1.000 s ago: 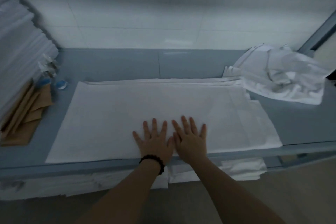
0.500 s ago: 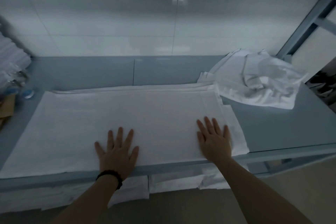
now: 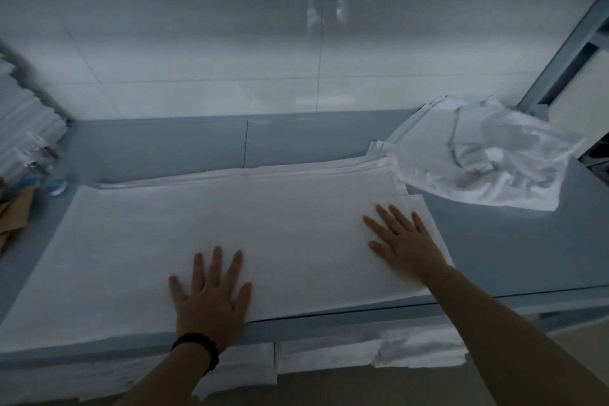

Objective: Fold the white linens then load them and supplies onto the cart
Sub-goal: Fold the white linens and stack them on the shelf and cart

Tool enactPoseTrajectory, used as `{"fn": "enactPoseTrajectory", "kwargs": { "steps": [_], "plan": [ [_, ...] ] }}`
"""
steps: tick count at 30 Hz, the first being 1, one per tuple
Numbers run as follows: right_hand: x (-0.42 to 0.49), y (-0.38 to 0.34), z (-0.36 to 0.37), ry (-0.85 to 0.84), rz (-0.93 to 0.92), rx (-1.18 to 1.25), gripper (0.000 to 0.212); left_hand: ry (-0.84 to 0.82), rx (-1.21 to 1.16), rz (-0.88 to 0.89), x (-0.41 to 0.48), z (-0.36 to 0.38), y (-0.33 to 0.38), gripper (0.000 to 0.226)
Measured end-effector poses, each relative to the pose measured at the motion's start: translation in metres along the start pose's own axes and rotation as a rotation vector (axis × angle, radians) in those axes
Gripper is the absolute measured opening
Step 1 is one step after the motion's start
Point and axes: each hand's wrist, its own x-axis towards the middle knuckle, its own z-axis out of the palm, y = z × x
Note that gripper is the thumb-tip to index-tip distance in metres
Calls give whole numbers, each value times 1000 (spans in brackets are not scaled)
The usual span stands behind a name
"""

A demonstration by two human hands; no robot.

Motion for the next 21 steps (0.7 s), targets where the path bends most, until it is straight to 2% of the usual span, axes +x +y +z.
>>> {"fn": "enactPoseTrajectory", "kwargs": {
  "steps": [11,14,16,18,21],
  "plan": [
    [-53,-29,18,10,252,94,62,-66,3,234,34,-13,-23,68],
    [-69,-46,18,11,314,114,60,-168,43,225,50,-21,-24,64],
    [-79,-59,20,16,356,113,58,-182,31,210,46,-24,-9,68],
    [-84,-71,19,3,386,126,59,-150,7,327,23,-24,22,76],
    [-88,-89,13,-22,418,182,60,-130,6,642,-24,-15,79,97]
  ]
}}
